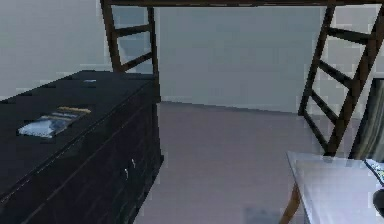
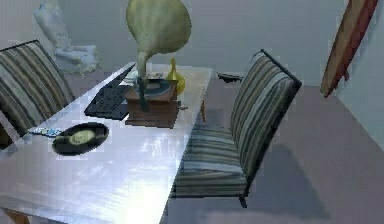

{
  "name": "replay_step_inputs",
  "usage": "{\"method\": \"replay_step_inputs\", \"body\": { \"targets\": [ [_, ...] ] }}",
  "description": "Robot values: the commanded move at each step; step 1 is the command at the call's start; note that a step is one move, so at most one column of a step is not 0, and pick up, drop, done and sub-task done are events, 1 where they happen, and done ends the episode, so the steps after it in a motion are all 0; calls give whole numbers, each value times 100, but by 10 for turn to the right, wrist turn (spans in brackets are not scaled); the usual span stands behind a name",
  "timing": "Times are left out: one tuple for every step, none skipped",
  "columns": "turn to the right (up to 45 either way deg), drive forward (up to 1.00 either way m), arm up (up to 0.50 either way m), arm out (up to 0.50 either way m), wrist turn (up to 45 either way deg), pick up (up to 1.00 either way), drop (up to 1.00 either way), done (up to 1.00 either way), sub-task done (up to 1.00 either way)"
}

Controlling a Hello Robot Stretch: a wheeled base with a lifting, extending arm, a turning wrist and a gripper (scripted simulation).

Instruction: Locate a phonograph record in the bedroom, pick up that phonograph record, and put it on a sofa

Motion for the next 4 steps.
{"method": "replay_step_inputs", "body": {
  "targets": [
    [0, 15, 0, 0, 0, 0, 0, 0, 0],
    [-210, 0, 0, 0, 0, 0, 0, 0, 0],
    [0, 0, 50, 0, 0, 0, 0, 0, 0],
    [0, 0, 28, 0, 0, 0, 0, 0, 0]
  ]
}}
